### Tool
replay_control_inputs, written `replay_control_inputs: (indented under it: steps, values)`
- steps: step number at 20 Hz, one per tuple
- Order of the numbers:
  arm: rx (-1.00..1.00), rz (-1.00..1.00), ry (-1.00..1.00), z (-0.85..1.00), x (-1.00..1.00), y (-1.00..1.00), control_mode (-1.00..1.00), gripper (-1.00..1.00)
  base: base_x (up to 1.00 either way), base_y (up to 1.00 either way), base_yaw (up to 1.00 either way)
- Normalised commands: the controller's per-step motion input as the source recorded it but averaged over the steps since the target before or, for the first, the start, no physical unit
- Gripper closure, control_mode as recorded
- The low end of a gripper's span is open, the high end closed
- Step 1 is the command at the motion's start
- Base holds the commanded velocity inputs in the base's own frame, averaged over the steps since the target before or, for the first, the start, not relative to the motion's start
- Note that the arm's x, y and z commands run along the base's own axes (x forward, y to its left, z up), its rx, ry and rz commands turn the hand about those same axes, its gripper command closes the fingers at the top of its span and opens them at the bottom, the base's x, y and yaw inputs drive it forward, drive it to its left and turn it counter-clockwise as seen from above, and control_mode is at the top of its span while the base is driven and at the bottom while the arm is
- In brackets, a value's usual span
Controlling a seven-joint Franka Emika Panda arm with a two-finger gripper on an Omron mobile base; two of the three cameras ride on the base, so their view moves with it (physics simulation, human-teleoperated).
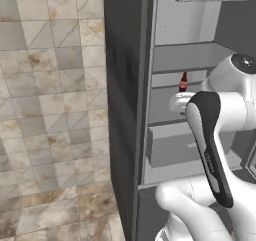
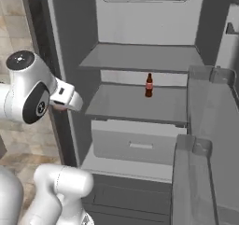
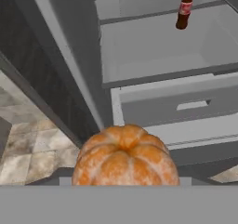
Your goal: Pick the tangerine and banana from the fridge and place them on the plate next to the blender to make a fruit smoothie.
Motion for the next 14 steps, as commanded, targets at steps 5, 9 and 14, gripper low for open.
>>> replay_control_inputs:
  steps: [5,9,14]
  values:
    - [0.0,0.0,0.0,0.0,0.0,0.0,1.0,1.0,0.0,1.0,0.27]
    - [0.0,0.0,0.0,0.0,0.0,0.0,1.0,1.0,-0.1,0.9,0.77]
    - [0.0,0.0,0.0,0.0,0.0,0.0,1.0,1.0,-0.21,0.17,1.0]
